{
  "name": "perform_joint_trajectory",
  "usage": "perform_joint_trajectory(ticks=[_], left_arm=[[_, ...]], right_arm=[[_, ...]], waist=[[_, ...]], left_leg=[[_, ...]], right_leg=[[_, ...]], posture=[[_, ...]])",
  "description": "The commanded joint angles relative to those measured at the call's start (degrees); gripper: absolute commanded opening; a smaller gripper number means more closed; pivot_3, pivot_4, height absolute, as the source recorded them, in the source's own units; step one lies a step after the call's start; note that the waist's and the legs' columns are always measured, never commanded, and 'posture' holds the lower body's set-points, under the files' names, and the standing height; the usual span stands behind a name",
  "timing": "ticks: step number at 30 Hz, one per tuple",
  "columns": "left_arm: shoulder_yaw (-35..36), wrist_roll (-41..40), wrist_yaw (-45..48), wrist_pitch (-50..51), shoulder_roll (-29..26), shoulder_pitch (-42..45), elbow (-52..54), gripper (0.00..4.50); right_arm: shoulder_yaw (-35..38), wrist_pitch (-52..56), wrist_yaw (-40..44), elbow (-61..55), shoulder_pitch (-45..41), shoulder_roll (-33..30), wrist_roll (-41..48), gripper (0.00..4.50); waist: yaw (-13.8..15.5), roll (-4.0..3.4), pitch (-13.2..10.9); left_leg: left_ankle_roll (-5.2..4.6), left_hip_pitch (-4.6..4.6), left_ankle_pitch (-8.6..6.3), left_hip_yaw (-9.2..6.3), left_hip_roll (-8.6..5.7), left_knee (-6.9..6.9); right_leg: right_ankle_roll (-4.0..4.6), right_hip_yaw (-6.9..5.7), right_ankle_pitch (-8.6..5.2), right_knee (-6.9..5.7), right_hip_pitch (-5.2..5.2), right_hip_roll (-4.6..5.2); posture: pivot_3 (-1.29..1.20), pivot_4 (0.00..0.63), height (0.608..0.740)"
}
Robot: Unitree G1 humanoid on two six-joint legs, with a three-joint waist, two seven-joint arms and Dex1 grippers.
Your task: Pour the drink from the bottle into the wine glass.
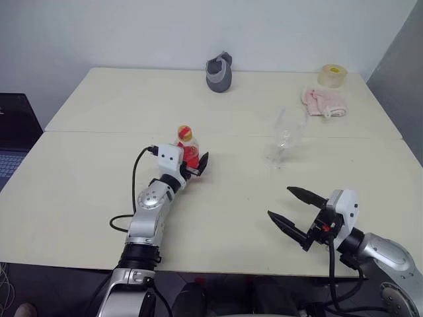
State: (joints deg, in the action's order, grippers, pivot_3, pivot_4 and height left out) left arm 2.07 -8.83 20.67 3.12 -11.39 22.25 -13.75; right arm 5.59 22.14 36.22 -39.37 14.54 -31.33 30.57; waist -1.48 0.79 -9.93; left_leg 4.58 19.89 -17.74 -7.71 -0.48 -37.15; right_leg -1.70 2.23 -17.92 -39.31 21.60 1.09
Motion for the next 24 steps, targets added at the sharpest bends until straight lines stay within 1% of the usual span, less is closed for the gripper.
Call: perform_joint_trajectory(ticks=[1,2,3,5,9,12,16,19,21,24], left_arm=[[0.4,-0.1,0.3,-1.7,-0.1,1.4,-0.3,4.45],[0.6,-0.2,0.5,-1.7,-0.2,1.5,-0.2,4.45],[0.7,-0.3,0.5,-1.6,-0.3,1.5,-0.1,4.07],[0.9,-0.4,0.7,-1.6,-0.5,1.4,0.3,3.63],[1.1,-0.5,0.9,-1.4,-0.7,1.4,0.6,2.41],[1.1,-0.6,0.9,-1.1,-0.8,1.8,0.7,1.89],[1.2,-0.8,1.0,-0.2,-0.8,2.0,1.5,1.78],[0.4,-0.9,2.3,2.0,-1.6,1.1,4.1,1.78],[-0.9,-2.0,5.2,5.4,-2.9,0.1,7.9,1.78],[-2.9,-4.7,10.6,12.2,-5.4,-0.9,13.9,1.76]], right_arm=[[1.0,0.4,-0.5,-3.0,0.1,-0.4,1.2,4.50],[1.0,0.5,-0.5,-3.1,0.2,-0.5,1.2,4.50],[1.0,0.6,-0.5,-3.2,0.2,-0.5,1.2,4.50],[0.9,0.8,-0.6,-3.1,0.0,-0.4,1.1,4.50],[0.7,1.1,-0.8,-2.6,-0.8,-0.1,1.0,4.50],[0.5,1.1,-1.0,-2.2,-1.3,0.0,0.8,4.50],[0.5,1.5,-1.5,-1.6,-2.4,0.1,0.9,4.50],[0.7,4.7,-4.5,-1.0,-5.7,0.4,1.4,4.50],[-0.8,8.3,-8.2,0.4,-10.9,-0.4,-2.2,4.50],[-3.1,14.5,-11.8,3.5,-22.5,1.2,-2.1,4.50]], waist=[[0.0,0.00,0.0],[0.0,0.00,0.0],[0.0,0.00,0.0],[0.0,0.00,0.0],[0.0,0.00,0.0],[0.0,0.00,0.0],[0.0,0.00,0.0],[-0.1,0.01,0.0],[-0.3,0.01,0.0],[-0.5,0.03,0.0]], left_leg=[[0.00,0.00,0.00,-0.01,0.00,0.00],[0.00,0.00,0.00,-0.01,0.00,0.00],[0.00,0.00,0.00,-0.01,0.00,0.00],[0.00,0.00,0.00,0.00,0.00,0.00],[0.00,0.01,0.00,0.00,0.00,0.00],[0.00,0.01,0.00,0.00,0.00,0.00],[0.00,0.01,0.00,0.01,0.00,0.00],[0.00,0.00,0.00,0.01,0.00,0.00],[0.00,0.00,0.00,0.01,0.00,-0.01],[0.01,0.00,0.01,0.05,0.01,-0.02]], right_leg=[[0.00,0.00,0.00,0.00,0.00,0.00],[0.00,0.00,0.00,0.00,0.00,0.00],[-0.01,0.00,0.00,0.00,0.00,0.00],[-0.01,0.00,0.00,0.00,-0.01,0.00],[-0.01,0.00,0.00,0.02,0.00,0.00],[-0.01,0.00,0.01,0.02,0.00,0.00],[-0.02,0.00,0.01,0.03,0.00,0.00],[-0.03,0.00,0.01,0.03,0.00,0.00],[-0.03,0.02,0.02,0.02,0.00,0.00],[0.00,0.05,0.05,-0.01,0.06,-0.01]], posture=[[0.00,0.150,0.740],[0.00,0.150,0.740],[0.00,0.150,0.740],[0.00,0.150,0.740],[0.00,0.150,0.740],[0.00,0.150,0.740],[0.00,0.150,0.740],[0.00,0.150,0.740],[0.00,0.150,0.740],[0.00,0.150,0.740]])
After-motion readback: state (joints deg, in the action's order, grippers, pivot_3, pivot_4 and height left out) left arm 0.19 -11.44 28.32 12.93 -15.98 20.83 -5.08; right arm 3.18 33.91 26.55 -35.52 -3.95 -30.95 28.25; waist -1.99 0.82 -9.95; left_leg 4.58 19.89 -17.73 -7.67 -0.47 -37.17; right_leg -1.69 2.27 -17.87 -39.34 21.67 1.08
